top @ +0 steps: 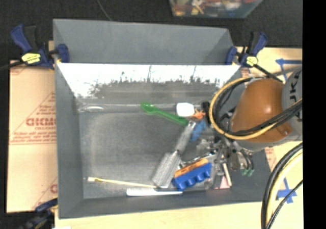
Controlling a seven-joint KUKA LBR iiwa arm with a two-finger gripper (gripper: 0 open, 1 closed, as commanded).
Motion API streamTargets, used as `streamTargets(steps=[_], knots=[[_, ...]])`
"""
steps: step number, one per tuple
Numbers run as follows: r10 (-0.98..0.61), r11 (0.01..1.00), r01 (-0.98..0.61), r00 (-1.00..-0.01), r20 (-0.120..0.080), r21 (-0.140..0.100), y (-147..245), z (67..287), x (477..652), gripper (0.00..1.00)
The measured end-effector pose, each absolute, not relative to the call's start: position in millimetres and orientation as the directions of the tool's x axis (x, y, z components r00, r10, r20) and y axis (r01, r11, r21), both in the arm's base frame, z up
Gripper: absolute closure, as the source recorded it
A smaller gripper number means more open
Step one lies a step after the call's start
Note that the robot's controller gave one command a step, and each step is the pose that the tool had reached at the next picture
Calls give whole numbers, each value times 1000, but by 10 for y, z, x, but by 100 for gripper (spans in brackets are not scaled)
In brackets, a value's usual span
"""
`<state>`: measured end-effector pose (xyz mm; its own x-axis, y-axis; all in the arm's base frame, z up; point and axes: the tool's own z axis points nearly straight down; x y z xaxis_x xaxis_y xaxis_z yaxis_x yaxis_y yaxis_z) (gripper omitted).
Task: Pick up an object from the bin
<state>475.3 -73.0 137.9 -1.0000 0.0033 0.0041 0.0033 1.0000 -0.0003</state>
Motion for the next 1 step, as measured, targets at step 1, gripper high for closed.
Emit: streamTargets(steps=[1], knots=[[-1, 1000, -1, -1000, -1, -1, -728, 1403, 4764, 0]])
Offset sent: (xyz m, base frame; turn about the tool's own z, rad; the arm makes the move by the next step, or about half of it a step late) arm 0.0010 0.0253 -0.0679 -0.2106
